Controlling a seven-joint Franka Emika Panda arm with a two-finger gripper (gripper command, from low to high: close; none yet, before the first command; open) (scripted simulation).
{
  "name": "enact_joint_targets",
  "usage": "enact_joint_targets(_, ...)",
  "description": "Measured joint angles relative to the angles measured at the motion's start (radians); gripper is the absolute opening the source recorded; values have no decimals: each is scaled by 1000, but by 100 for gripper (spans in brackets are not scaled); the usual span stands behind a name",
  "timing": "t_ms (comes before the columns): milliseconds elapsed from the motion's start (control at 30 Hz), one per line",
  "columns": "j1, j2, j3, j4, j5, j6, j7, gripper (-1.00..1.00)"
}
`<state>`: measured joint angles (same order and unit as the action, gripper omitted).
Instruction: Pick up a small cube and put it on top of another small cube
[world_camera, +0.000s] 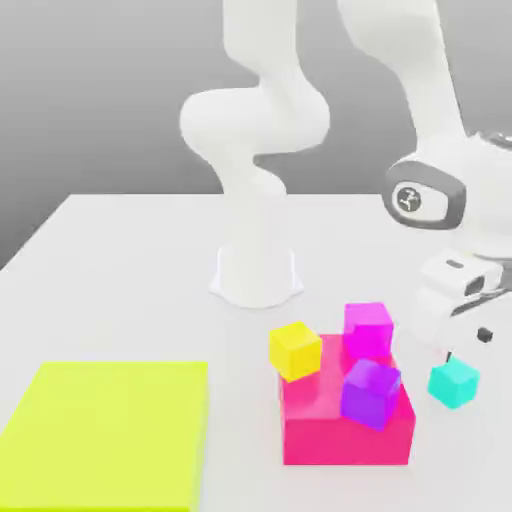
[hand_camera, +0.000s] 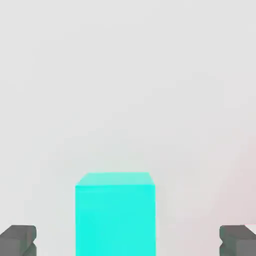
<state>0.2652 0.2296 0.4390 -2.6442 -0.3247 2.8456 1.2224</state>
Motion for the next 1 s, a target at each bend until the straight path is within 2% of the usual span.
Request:
enact_joint_targets(167, 128, 127, -159, 33, -148, 90, 113, 0)
enact_joint_targets(200, 147, 143, -181, 37, -164, 102, 126, -100)
enact_joint_targets(400, 154, 152, -191, 40, -178, 108, 136, -100)
enact_joint_targets(467, 127, 126, -157, 33, -148, 90, 114, -100)
enact_joint_targets(700, 17, -48, 2, -15, 84, -26, -61, -100)
enact_joint_targets(1000, -178, -336, -130, 63, 319, -377, -133, -100)
